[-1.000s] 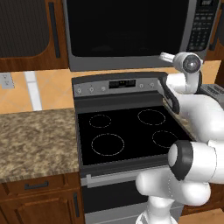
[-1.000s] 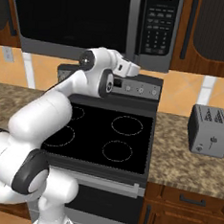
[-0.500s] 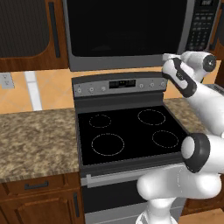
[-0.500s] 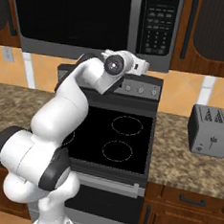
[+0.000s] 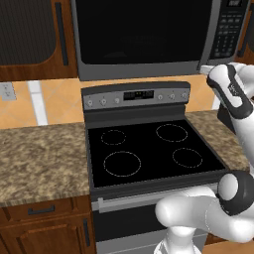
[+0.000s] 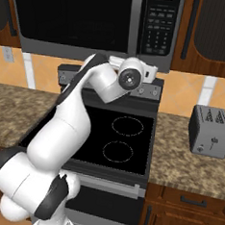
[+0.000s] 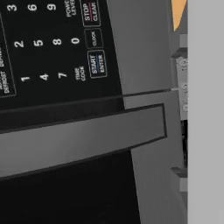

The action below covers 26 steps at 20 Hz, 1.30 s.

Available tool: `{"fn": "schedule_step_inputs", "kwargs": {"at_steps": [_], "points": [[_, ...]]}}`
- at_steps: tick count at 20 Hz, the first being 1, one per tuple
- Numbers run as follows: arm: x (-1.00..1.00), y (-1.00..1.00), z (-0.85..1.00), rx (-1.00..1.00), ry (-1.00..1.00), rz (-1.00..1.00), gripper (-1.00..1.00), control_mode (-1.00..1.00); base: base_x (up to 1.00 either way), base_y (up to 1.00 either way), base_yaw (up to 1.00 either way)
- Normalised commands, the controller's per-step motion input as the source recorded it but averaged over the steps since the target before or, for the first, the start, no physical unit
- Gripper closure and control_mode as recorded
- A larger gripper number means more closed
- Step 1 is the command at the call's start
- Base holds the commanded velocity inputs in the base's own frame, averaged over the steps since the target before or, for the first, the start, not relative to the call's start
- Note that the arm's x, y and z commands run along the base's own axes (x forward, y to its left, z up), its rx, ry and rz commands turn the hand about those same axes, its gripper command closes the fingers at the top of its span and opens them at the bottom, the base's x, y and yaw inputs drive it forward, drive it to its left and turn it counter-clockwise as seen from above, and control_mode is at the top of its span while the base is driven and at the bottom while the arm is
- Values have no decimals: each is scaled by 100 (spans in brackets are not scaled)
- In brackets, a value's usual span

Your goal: Open the microwave, place the bowl with waffle inside the microwave, then close the microwave door and turn it on.

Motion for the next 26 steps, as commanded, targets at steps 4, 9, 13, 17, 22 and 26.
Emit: {"fn": "schedule_step_inputs", "kwargs": {"at_steps": [4, 9, 13, 17, 22, 26], "points": [[-28, -14, 71, -4, 0, 5, -100, -100, 0, 0, 0], [-1, -47, -7, -3, 0, 3, -100, -100, 0, 0, 0], [-2, -34, -15, 0, -8, 2, -100, -100, 0, 0, 0], [-1, -3, 0, 0, -1, 0, -100, -100, 0, 0, 0], [0, -33, 0, 1, -1, 1, -100, -100, 0, 0, 0], [1, -28, 0, 0, 0, 1, -100, -100, 0, 0, 0]]}}
